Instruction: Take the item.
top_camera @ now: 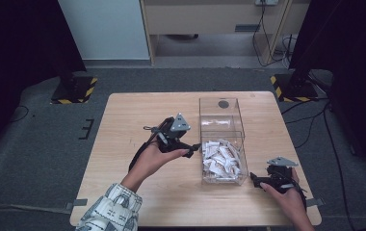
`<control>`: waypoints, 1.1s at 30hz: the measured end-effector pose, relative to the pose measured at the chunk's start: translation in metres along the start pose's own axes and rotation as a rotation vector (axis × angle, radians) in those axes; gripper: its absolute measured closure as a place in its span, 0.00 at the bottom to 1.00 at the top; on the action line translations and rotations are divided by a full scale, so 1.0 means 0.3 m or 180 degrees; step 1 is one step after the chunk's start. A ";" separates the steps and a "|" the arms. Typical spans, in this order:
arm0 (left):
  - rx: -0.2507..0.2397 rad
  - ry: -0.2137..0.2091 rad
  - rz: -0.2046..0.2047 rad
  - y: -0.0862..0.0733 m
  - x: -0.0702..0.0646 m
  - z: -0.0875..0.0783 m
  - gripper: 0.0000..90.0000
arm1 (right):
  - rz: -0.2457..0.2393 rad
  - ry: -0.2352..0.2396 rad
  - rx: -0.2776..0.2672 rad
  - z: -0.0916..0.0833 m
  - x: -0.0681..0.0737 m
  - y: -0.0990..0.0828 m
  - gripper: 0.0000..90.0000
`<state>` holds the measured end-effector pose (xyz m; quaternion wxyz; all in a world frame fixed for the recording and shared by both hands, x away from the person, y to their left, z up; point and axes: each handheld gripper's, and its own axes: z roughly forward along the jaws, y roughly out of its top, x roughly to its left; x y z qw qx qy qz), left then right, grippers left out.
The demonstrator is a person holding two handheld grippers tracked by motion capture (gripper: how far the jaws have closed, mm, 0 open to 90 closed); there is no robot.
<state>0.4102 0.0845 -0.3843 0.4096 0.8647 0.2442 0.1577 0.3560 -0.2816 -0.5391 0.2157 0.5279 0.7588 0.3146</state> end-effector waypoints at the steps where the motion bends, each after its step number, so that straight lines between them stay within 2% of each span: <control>1: -0.0010 0.0000 0.0009 0.008 -0.004 0.004 0.21 | 0.0000 0.0000 0.0000 0.000 0.000 0.000 0.01; 14: -0.0013 -0.0034 0.0094 0.059 -0.038 0.042 0.23 | -0.0001 0.0000 0.0000 0.000 0.000 0.000 0.01; 27: 0.0028 -0.0027 0.0132 0.072 -0.056 0.090 0.31 | -0.0001 0.0000 0.0000 0.000 0.000 0.000 0.01; 33: 0.0066 -0.0088 0.0171 0.069 -0.084 0.126 0.36 | -0.0002 0.0000 0.0001 0.000 0.000 0.000 0.01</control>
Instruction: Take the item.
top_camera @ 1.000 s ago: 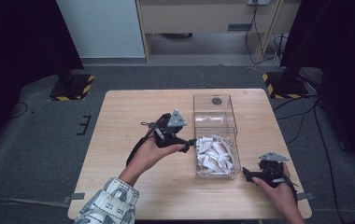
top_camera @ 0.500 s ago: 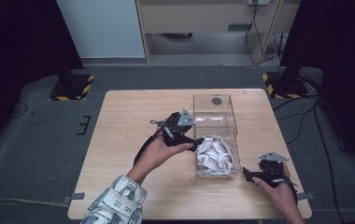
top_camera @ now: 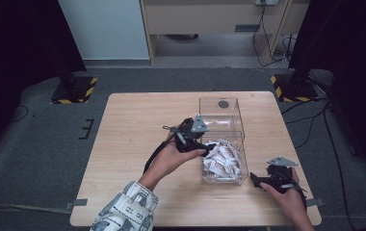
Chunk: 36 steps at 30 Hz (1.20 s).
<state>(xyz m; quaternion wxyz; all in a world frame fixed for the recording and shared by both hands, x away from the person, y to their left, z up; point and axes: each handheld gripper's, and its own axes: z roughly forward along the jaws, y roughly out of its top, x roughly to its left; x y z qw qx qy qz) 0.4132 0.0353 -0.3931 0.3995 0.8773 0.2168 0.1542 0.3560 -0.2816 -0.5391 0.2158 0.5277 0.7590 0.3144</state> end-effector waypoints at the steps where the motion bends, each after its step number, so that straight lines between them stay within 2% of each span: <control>1: 0.0020 -0.0026 0.0035 0.002 -0.012 0.011 0.38 | 0.0001 0.0000 0.0000 0.000 0.000 0.000 0.01; 8: 0.0116 -0.0117 0.0108 0.005 -0.042 0.045 0.45 | 0.0001 0.0000 0.0000 0.000 0.000 0.000 0.01; 9: 0.0169 -0.0122 0.0154 0.003 -0.048 0.059 0.47 | 0.0001 0.0000 0.0000 0.000 0.000 0.000 0.01; 12: 0.0177 -0.0135 0.0147 -0.004 -0.053 0.072 0.52 | 0.0001 0.0000 0.0000 0.000 0.000 0.000 0.01; 18: 0.0300 -0.0190 0.0174 -0.029 -0.066 0.110 0.62 | 0.0001 0.0001 0.0000 0.000 0.000 0.000 0.01; 22: 0.0401 -0.0166 0.0211 -0.037 -0.075 0.132 0.69 | 0.0002 0.0000 0.0000 0.000 0.000 0.000 0.01; 27: 0.0444 -0.0132 0.0214 -0.042 -0.083 0.156 0.76 | 0.0001 0.0001 0.0000 0.000 0.000 0.000 0.01; 36: 0.0488 -0.0051 0.0220 -0.047 -0.083 0.194 0.81 | 0.0003 0.0002 0.0000 0.000 0.000 0.000 0.01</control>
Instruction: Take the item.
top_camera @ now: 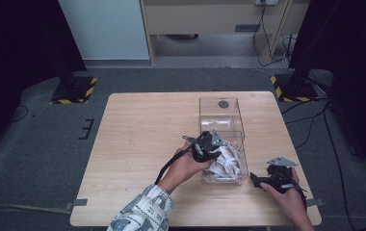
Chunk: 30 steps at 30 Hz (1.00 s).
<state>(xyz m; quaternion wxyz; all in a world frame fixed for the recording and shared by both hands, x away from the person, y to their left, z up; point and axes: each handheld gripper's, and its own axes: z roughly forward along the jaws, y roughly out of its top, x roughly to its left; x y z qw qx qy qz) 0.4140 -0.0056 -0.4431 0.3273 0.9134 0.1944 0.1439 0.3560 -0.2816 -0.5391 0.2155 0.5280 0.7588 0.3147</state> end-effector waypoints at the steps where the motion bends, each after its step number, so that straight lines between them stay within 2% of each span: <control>1: 0.0017 0.0007 0.0002 -0.001 0.002 0.003 0.81 | -0.0001 0.0000 -0.0001 0.000 0.000 0.000 0.01; 12: 0.0046 0.0087 -0.0033 -0.004 0.002 0.015 0.82 | -0.0001 0.0001 -0.0001 0.000 0.000 0.000 0.01; 22: 0.0068 0.0094 -0.0066 -0.007 0.006 0.024 0.82 | 0.0000 0.0002 -0.0001 0.000 0.000 0.000 0.01; 30: 0.0113 0.0101 -0.0167 -0.010 0.013 0.033 0.85 | 0.0000 0.0002 -0.0001 0.000 0.000 0.000 0.01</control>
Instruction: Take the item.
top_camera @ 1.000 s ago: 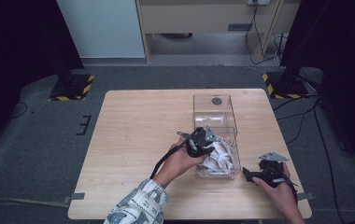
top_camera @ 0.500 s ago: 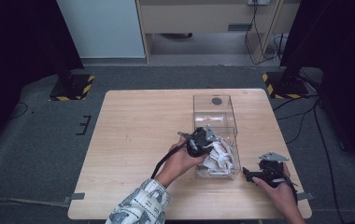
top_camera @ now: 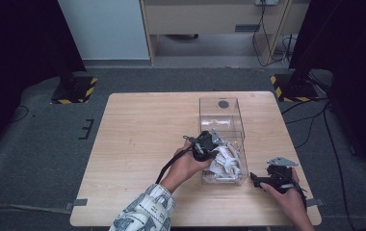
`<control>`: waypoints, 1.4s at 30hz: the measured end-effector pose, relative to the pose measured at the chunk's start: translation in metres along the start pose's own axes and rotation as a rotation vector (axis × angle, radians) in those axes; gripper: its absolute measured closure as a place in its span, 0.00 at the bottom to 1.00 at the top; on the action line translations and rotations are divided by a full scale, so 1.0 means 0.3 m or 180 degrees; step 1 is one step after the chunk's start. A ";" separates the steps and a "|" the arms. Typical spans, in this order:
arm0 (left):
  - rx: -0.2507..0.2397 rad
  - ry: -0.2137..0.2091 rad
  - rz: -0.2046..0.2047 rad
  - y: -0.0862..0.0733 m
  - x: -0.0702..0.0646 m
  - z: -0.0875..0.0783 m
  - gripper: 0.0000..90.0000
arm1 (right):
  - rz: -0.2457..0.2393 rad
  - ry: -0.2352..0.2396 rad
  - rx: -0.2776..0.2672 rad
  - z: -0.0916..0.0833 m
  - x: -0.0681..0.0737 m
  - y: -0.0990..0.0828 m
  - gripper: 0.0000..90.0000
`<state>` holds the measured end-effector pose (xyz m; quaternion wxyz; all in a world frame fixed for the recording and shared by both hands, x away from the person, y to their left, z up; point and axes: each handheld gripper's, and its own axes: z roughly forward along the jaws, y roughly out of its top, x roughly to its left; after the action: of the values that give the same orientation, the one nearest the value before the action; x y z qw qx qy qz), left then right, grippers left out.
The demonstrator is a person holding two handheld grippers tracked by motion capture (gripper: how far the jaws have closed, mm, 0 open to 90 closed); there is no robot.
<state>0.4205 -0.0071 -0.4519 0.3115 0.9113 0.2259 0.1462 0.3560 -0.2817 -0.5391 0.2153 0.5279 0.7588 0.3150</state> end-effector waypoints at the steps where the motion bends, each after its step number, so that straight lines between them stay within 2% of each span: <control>1: 0.0015 0.0007 0.0005 0.001 0.000 -0.001 0.86 | 0.0000 0.0000 0.0000 0.000 0.000 0.000 0.01; 5: 0.0007 0.0007 -0.0037 0.000 0.005 -0.001 0.96 | -0.0002 0.0002 -0.0001 0.000 0.000 0.000 0.01; 8: -0.0039 -0.0030 -0.0008 0.003 0.001 -0.012 0.99 | -0.0004 0.0002 -0.0001 0.000 0.000 0.000 0.01; 23: -0.0317 -0.0209 0.0003 0.007 -0.026 -0.096 1.00 | -0.0007 0.0002 0.0001 0.000 0.000 0.000 0.01; 33: -0.0478 -0.0323 -0.0125 0.003 0.006 -0.145 1.00 | -0.0014 0.0002 -0.0001 0.000 -0.001 0.000 0.01; 42: -0.0541 -0.0329 -0.0114 0.003 0.019 -0.167 1.00 | -0.0004 0.0002 0.0002 0.000 0.000 0.000 0.01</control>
<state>0.4053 0.0205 -0.4123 0.4016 0.8838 0.2125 0.1120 0.3559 -0.2817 -0.5391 0.2151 0.5274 0.7593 0.3147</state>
